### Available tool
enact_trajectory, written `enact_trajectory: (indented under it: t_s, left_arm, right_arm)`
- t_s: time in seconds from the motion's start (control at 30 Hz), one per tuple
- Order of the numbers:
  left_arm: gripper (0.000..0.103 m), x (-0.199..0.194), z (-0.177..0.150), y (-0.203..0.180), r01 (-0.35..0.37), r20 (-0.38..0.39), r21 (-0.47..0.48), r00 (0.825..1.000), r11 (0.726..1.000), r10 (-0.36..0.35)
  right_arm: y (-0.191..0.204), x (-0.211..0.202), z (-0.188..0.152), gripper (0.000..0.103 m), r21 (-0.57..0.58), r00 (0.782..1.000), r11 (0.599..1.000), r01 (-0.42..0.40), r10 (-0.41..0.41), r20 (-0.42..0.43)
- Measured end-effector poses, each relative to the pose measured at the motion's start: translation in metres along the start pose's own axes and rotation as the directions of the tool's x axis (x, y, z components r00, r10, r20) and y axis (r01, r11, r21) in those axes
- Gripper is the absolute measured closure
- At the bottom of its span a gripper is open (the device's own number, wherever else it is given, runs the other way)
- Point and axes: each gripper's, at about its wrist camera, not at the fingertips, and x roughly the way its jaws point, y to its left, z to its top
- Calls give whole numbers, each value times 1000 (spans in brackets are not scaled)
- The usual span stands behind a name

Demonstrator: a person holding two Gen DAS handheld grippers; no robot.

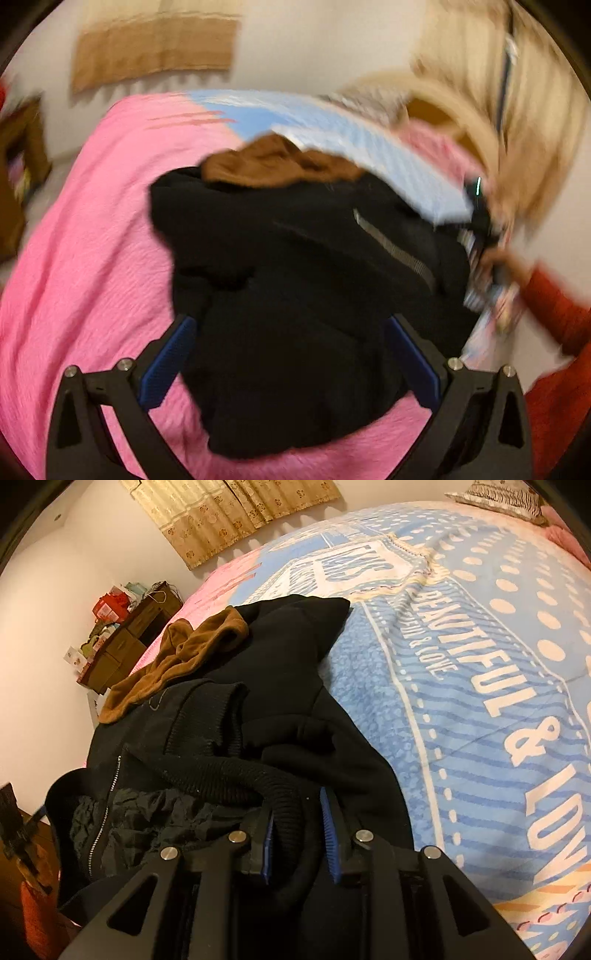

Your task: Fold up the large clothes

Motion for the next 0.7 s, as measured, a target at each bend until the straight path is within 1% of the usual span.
enact_trajectory:
  t_s: [0.03,0.07,0.1,0.13,0.17,0.2,0.23,0.27,0.3,0.33,0.37,0.4,0.43,0.5,0.53,0.6,0.67,0.7]
  left_arm:
    - [0,13,1,-5,-28,-21,38,999,999,29]
    - [0,28,2,-9,-42,-47,63,998,997,45]
    - [1,41,4,-7,-27,-69,57,997,998,31]
    - [9,50,6,-4,5,-83,31,997,1000,-2]
    - [20,58,7,1,50,-96,-6,994,999,-50]
    - [23,64,9,5,71,-109,-36,991,997,-75]
    - [28,67,9,7,63,-108,-47,992,997,-68]
    - [35,67,9,7,61,-100,-52,993,997,-66]
    - [39,66,9,6,67,-91,-59,993,996,-72]
    - [43,65,8,7,73,-83,-71,993,995,-79]
    - [44,64,7,9,79,-78,-79,993,994,-86]
    - [44,60,4,10,84,-75,-82,993,993,-90]
    - [44,60,2,10,85,-76,-84,993,993,-91]
    - [42,60,1,9,80,-77,-84,993,993,-87]
    - [40,59,1,8,72,-77,-82,994,994,-79]
    - [33,59,1,6,68,-82,-75,994,995,-75]
    - [22,60,2,2,62,-90,-49,994,997,-67]
    - [21,62,3,-1,51,-99,-30,994,998,-54]
  right_arm:
    - [-1,0,0,78,8,1000,1000,-6,6,-3]
    - [-2,-1,1,77,25,1000,1000,-18,18,-7]
    - [-3,-2,2,76,40,1000,999,-27,28,-14]
    - [-4,-5,4,76,60,999,997,-47,48,-23]
    - [-6,-15,7,75,83,995,992,-96,98,-16]
    - [-8,-27,8,72,96,989,984,-149,149,13]
    - [-11,-44,9,68,105,977,972,-209,204,54]
    - [-13,-62,10,53,102,965,961,-257,248,90]
    - [-15,-76,9,35,93,957,956,-279,268,114]
    - [-17,-92,7,28,79,945,950,-302,287,156]
    - [-20,-110,3,22,64,928,943,-326,306,213]
    - [-22,-121,0,20,46,917,941,-337,316,242]
    - [-22,-129,-3,19,22,914,943,-333,317,252]
    - [-13,-138,-13,19,-72,938,966,-247,257,233]
    - [-5,-137,-18,19,-131,950,970,-206,231,209]
    - [14,-125,-35,19,-263,975,953,-149,186,119]
    - [31,-108,-46,19,-377,991,920,-107,129,34]
    - [36,-102,-50,19,-420,994,903,-88,105,18]
